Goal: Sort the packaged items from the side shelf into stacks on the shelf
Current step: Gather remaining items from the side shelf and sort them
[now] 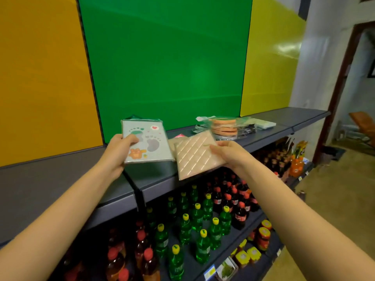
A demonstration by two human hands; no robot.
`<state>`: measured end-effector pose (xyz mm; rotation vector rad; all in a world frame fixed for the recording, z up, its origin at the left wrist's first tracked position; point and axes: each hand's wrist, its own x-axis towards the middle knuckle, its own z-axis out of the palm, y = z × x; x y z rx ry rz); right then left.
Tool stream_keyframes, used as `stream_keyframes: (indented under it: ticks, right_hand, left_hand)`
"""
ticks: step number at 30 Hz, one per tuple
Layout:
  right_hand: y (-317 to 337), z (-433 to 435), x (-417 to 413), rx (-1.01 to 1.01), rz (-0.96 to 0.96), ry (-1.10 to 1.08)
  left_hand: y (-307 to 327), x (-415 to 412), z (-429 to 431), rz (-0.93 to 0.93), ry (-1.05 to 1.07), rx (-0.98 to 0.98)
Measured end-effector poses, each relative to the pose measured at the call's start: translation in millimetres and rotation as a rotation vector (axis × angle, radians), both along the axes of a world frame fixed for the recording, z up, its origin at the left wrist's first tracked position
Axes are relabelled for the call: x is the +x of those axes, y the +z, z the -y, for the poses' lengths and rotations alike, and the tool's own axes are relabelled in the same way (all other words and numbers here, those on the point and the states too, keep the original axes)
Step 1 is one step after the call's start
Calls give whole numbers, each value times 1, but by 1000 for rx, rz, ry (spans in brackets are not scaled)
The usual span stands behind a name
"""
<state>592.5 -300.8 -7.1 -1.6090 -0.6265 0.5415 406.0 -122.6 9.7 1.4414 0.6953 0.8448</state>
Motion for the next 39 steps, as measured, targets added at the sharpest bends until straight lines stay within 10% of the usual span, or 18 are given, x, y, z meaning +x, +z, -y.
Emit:
stream_keyframes:
  ticks: [16,27,39]
  right_hand:
    - [-1,-97,113,-170,260,275]
    - [23,27,250,-274,773,487]
    - [19,126,468,-460,811,234]
  left_hand:
    - [25,105,-21,-38,226,10]
    - [50,243,83,103,156,-49]
    - [22,481,163,80,-93,-221]
